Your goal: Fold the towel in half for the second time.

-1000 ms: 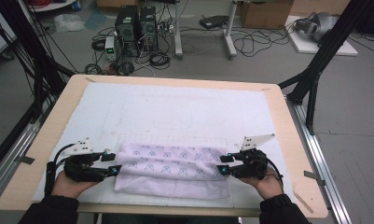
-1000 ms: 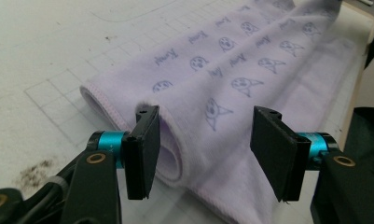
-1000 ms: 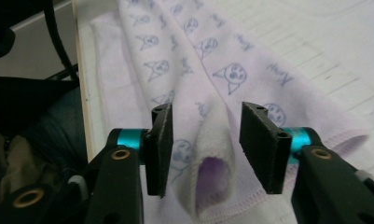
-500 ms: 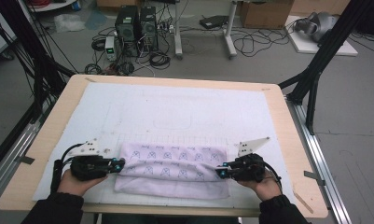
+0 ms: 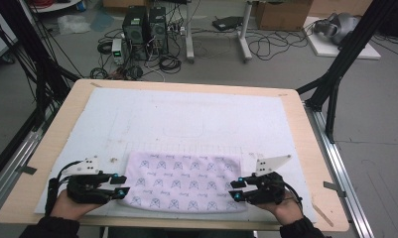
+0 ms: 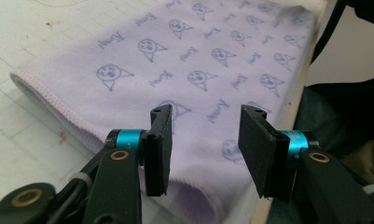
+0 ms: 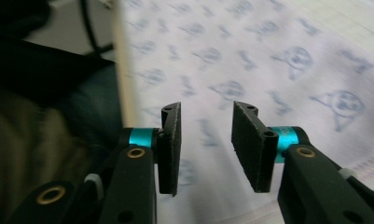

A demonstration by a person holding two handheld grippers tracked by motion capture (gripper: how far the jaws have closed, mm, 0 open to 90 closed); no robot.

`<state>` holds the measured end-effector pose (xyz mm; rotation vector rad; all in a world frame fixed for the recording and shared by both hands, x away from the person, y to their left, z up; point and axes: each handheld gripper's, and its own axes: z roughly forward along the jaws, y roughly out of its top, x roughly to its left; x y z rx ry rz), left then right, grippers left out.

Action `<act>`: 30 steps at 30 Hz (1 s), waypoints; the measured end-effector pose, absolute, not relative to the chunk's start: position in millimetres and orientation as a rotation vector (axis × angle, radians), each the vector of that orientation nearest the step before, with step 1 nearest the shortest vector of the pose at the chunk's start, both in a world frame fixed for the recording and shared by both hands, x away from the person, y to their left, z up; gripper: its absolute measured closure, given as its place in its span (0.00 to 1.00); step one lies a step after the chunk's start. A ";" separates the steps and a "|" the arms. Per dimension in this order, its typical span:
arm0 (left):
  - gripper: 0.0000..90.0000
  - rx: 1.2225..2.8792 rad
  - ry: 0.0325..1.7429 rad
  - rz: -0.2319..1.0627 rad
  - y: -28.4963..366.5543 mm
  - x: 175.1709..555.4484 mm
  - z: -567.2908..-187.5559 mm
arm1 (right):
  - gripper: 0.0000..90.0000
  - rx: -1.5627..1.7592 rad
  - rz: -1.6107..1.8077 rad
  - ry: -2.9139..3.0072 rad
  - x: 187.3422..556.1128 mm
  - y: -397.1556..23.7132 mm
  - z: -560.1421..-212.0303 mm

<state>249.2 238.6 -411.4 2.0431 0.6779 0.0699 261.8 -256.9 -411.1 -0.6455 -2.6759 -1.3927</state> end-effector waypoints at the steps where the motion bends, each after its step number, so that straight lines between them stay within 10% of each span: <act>1: 0.62 2.054 0.688 0.090 236.2 253.0 -413.1 | 0.69 -0.658 -1.389 -2.691 266.1 -256.3 -414.4; 15: 0.67 2.086 0.829 0.300 216.3 316.9 -430.2 | 0.60 -0.912 -1.374 -2.888 327.9 -262.9 -423.3; 22: 0.95 2.149 0.805 0.365 205.9 316.8 -438.7 | 0.93 -0.843 -1.230 -2.976 332.8 -246.5 -435.0; 30: 0.98 2.025 0.796 0.370 215.7 313.8 -414.5 | 0.95 -0.842 -1.336 -2.941 328.6 -255.9 -399.6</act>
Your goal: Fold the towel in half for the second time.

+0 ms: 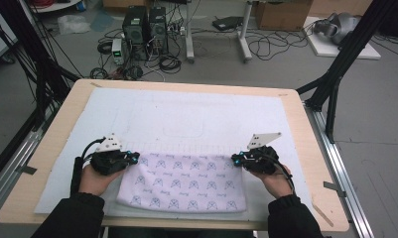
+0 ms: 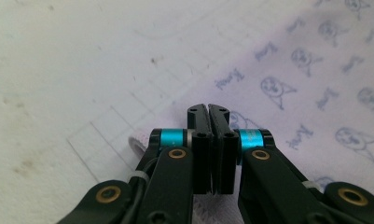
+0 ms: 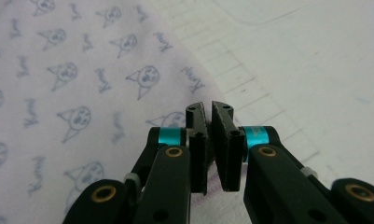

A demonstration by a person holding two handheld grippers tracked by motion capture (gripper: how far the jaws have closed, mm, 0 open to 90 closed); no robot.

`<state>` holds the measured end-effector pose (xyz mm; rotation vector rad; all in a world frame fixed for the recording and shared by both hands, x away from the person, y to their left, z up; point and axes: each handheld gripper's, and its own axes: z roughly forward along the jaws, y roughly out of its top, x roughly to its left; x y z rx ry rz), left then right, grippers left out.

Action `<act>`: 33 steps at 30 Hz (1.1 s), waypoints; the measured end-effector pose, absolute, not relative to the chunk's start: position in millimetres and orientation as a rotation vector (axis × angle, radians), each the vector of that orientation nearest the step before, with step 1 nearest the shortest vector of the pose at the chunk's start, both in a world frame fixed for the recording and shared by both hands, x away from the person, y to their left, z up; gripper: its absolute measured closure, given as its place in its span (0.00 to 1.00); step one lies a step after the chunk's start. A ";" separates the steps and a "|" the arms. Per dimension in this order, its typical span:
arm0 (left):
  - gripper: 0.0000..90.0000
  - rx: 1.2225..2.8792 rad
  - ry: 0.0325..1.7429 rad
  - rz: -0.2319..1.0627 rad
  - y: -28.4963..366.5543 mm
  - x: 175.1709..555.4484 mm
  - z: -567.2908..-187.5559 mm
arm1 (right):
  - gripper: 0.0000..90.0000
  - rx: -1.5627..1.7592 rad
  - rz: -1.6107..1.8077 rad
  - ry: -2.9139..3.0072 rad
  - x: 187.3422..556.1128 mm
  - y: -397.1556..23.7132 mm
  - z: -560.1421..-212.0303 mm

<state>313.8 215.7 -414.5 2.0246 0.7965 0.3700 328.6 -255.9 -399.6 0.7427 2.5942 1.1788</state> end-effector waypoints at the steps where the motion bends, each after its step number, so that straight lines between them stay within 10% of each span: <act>1: 0.98 2.011 0.801 0.382 215.4 315.0 -412.1 | 0.95 0.743 1.168 2.594 329.4 -256.2 -396.3; 9: 0.95 2.040 0.876 0.339 212.7 331.4 -429.2 | 0.93 0.837 1.127 2.621 350.3 -256.4 -413.8; 13: 0.69 2.009 0.858 0.330 215.3 326.7 -423.4 | 0.77 0.917 1.160 2.606 349.0 -259.1 -414.8; 33: 0.64 2.067 0.781 0.284 226.9 288.3 -435.3 | 0.69 0.782 1.245 2.669 314.2 -257.3 -427.8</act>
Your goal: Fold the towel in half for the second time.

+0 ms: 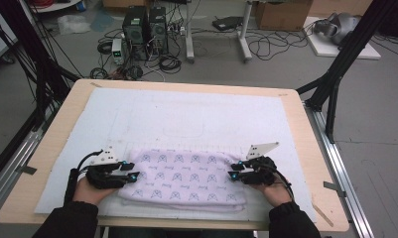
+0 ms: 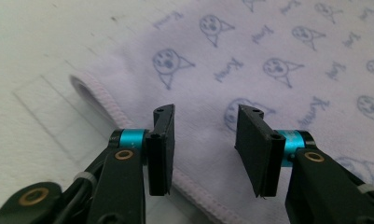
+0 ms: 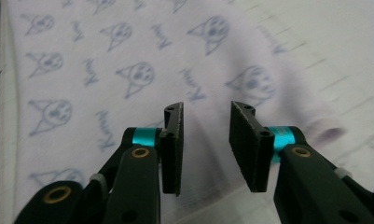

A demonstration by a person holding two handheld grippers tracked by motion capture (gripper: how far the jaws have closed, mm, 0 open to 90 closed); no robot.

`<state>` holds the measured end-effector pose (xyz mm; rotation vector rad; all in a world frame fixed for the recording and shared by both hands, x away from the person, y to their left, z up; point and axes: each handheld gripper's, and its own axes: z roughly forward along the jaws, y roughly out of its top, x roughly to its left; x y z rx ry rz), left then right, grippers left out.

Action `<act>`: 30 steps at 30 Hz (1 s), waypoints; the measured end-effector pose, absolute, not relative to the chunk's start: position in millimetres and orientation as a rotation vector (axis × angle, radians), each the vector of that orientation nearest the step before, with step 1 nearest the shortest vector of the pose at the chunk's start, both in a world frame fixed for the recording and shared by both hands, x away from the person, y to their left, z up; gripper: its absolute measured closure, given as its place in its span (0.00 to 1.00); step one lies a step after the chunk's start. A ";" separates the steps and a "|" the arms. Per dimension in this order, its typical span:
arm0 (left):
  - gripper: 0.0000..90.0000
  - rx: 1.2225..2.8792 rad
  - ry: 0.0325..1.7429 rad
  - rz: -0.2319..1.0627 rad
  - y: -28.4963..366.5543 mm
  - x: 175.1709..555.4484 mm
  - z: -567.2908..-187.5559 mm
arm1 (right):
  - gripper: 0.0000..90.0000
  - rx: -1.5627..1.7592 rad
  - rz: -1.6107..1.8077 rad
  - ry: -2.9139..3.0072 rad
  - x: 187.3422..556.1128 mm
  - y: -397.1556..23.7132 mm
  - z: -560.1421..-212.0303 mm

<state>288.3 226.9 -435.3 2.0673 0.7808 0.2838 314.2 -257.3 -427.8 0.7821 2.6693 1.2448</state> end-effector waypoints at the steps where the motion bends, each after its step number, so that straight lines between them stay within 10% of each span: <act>1: 0.63 2.067 0.788 0.301 228.2 291.2 -433.5 | 0.67 0.801 1.247 2.654 317.3 -259.2 -425.7; 8: 0.57 2.017 0.900 0.359 230.3 324.8 -429.7 | 0.43 0.933 1.230 2.575 349.7 -266.4 -425.8; 18: 0.56 2.045 0.974 0.295 227.6 341.6 -447.4 | 0.42 1.006 1.208 2.617 363.7 -265.2 -444.0; 30: 0.82 2.053 0.961 0.273 224.1 337.3 -445.8 | 0.80 0.948 1.233 2.681 359.8 -260.2 -443.5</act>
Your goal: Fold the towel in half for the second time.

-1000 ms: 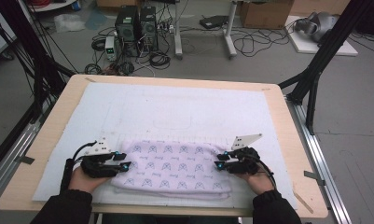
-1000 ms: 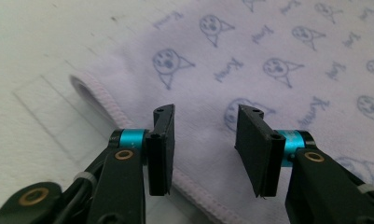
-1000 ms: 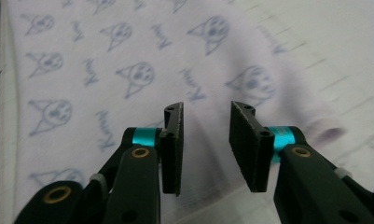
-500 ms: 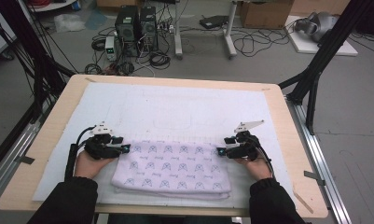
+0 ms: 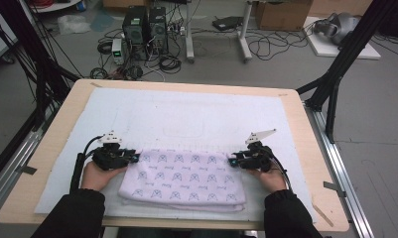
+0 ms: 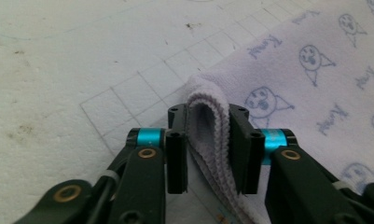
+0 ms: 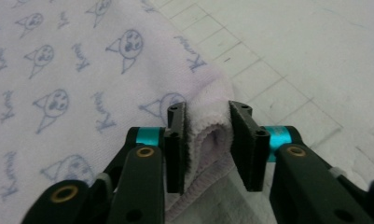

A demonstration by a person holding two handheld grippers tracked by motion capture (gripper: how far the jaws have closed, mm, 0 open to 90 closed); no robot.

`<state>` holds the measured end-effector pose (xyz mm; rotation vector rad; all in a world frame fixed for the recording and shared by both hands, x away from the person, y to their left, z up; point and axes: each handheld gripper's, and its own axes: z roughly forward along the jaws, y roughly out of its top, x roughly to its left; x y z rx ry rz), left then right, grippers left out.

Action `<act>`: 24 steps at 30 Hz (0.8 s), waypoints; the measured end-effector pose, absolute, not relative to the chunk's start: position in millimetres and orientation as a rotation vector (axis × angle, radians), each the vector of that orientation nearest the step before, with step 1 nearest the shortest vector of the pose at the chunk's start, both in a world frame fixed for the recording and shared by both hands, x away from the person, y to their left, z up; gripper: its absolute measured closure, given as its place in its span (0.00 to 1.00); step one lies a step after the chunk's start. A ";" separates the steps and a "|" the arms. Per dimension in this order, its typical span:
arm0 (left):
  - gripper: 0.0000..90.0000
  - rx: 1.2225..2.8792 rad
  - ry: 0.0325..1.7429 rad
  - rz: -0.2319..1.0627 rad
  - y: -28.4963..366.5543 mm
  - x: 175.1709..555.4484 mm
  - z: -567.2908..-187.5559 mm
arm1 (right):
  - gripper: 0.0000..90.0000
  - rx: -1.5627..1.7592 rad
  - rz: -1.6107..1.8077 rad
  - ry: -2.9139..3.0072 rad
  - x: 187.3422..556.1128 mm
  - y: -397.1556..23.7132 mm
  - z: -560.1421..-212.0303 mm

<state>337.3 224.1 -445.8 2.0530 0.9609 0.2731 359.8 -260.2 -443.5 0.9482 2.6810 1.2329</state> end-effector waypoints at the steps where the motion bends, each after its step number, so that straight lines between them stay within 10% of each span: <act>1: 0.85 2.053 0.959 0.282 222.8 336.1 -445.5 | 0.82 0.942 1.236 2.688 359.4 -260.1 -443.4; 24: 0.91 1.867 0.928 0.567 211.0 405.7 -359.5 | 0.89 0.948 1.207 2.462 423.4 -261.4 -358.3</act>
